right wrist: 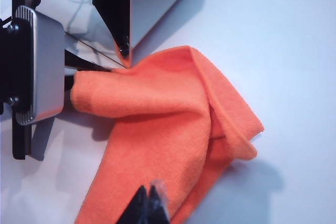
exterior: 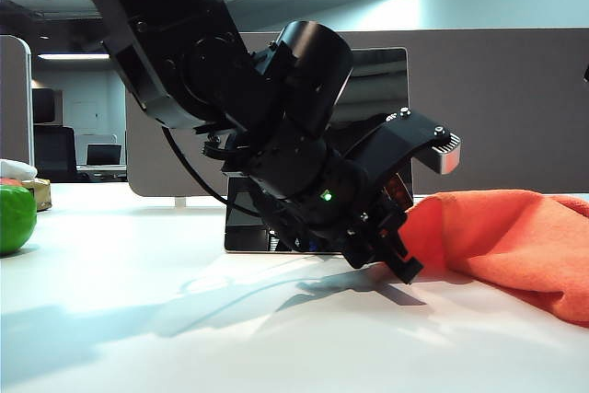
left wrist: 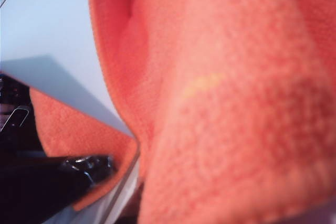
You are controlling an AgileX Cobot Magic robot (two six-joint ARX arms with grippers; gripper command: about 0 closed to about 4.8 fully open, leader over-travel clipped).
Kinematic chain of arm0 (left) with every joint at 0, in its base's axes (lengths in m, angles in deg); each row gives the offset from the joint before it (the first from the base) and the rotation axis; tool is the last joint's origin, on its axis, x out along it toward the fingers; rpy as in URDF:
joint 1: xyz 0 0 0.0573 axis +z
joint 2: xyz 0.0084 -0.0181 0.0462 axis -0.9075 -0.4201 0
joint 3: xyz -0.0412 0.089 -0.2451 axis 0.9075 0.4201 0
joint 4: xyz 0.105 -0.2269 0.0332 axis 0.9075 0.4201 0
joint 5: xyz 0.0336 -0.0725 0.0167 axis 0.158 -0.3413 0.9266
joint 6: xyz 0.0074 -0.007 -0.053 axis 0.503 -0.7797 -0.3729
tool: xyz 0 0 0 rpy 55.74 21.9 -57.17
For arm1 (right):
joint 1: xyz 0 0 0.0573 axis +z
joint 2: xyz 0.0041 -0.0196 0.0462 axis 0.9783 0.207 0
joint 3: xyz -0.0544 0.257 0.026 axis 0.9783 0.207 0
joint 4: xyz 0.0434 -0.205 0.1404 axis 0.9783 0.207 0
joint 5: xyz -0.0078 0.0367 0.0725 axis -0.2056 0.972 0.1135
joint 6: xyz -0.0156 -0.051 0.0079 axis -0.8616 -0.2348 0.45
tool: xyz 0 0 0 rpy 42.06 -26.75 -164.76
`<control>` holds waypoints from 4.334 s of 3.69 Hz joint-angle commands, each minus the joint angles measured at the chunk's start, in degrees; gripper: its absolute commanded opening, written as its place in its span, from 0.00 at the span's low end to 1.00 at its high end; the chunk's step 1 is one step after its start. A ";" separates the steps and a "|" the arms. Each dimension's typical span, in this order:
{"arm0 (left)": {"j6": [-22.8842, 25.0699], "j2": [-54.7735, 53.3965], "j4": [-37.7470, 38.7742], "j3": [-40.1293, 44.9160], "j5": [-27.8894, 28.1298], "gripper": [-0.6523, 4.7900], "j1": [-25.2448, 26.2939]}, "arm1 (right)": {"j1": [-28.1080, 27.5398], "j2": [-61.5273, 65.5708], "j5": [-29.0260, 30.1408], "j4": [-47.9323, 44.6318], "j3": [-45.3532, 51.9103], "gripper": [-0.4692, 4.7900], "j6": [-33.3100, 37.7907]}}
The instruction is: Pick up the cloth from the table and use it to cover the mirror.
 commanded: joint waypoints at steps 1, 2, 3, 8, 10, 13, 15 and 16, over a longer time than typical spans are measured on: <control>-0.15 1.79 4.44 0.61 0.76 0.11 -7.08 | -0.02 -0.11 0.11 -1.03 -0.15 0.09 0.04; -1.42 12.39 2.51 0.55 13.73 0.11 -6.73 | 0.00 -0.22 -0.07 -6.99 -0.31 0.09 0.07; -1.42 14.56 2.54 0.55 15.06 0.11 -6.56 | 0.00 -0.31 -0.07 -8.24 -0.33 0.09 0.09; 0.46 39.23 17.35 0.66 21.88 0.11 -8.07 | 0.00 -7.28 5.95 -4.00 0.57 0.52 -5.27; 0.09 42.56 21.53 0.66 22.49 0.11 -8.07 | 0.02 -5.27 8.37 -11.52 5.90 0.62 -9.42; -1.44 42.58 24.48 0.66 22.49 0.11 -8.02 | -0.02 10.36 11.93 -27.04 6.84 0.62 -10.45; -1.66 42.53 24.44 0.66 22.32 0.11 -7.98 | -1.95 27.12 25.22 -42.49 4.96 0.60 -8.94; -1.66 42.53 24.44 0.66 22.34 0.11 -7.98 | -1.95 27.12 26.93 -41.92 4.98 0.59 -8.96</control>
